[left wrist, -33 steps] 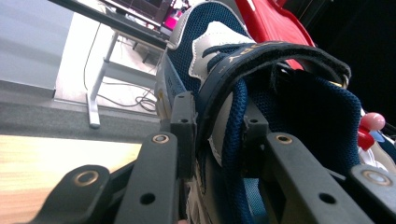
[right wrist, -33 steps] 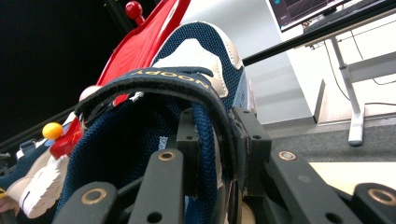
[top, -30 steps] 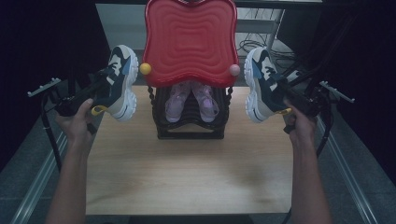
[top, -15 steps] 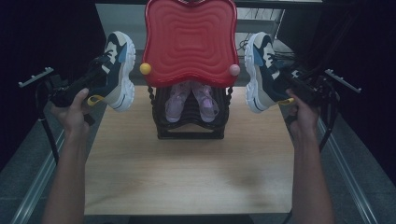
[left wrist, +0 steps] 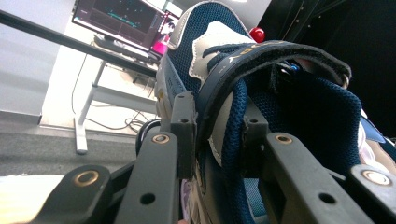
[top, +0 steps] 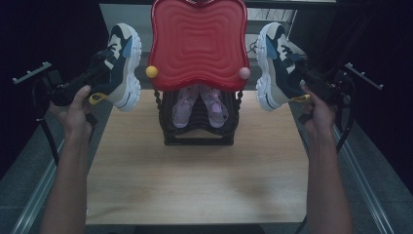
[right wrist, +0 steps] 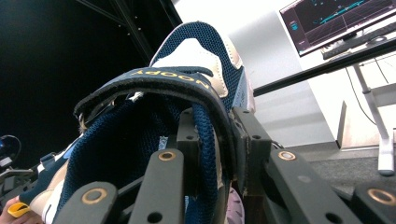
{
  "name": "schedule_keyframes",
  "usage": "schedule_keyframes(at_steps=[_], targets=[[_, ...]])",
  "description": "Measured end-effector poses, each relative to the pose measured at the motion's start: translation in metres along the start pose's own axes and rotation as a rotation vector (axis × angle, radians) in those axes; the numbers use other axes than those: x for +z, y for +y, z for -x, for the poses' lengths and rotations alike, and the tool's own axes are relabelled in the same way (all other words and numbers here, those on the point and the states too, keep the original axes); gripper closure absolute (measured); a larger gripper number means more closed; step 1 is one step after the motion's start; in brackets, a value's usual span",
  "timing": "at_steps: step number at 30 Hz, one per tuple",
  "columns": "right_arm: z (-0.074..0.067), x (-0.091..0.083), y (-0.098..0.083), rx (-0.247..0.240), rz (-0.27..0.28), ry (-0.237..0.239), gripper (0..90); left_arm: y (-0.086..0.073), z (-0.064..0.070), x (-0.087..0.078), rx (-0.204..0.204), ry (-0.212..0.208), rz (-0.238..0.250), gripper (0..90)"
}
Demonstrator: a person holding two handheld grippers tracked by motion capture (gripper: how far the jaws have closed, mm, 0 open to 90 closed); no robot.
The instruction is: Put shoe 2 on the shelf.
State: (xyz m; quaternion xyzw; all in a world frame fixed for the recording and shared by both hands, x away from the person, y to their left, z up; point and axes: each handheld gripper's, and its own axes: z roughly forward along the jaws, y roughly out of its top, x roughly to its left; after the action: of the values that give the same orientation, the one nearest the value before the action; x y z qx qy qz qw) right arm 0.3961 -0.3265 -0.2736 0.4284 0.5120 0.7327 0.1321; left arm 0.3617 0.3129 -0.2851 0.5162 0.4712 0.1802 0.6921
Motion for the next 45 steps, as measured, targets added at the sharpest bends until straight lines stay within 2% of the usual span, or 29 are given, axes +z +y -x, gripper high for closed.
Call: schedule_keyframes(at_steps=[6,18,26,35,42,45], targets=[[-0.01,0.007,0.006,-0.017,-0.011,-0.006,74.5,0.008,0.007,0.005,0.015,-0.004,-0.009,73.8],[-0.038,0.023,0.025,-0.039,-0.001,0.03,74.5,0.023,0.024,0.021,0.03,-0.018,-0.009,73.9],[-0.05,0.04,0.026,-0.039,-0.016,0.046,74.5,0.034,0.041,0.032,0.042,-0.032,0.0,73.8],[-0.065,0.059,0.03,-0.039,-0.027,0.047,74.5,0.042,0.053,0.048,0.071,-0.029,-0.02,73.8],[-0.076,0.076,0.032,-0.054,-0.043,0.042,74.4,0.049,0.061,0.061,0.069,-0.035,-0.015,73.8],[-0.079,0.085,0.031,-0.055,-0.045,0.04,74.4,0.05,0.063,0.068,0.054,-0.048,-0.002,73.8]])
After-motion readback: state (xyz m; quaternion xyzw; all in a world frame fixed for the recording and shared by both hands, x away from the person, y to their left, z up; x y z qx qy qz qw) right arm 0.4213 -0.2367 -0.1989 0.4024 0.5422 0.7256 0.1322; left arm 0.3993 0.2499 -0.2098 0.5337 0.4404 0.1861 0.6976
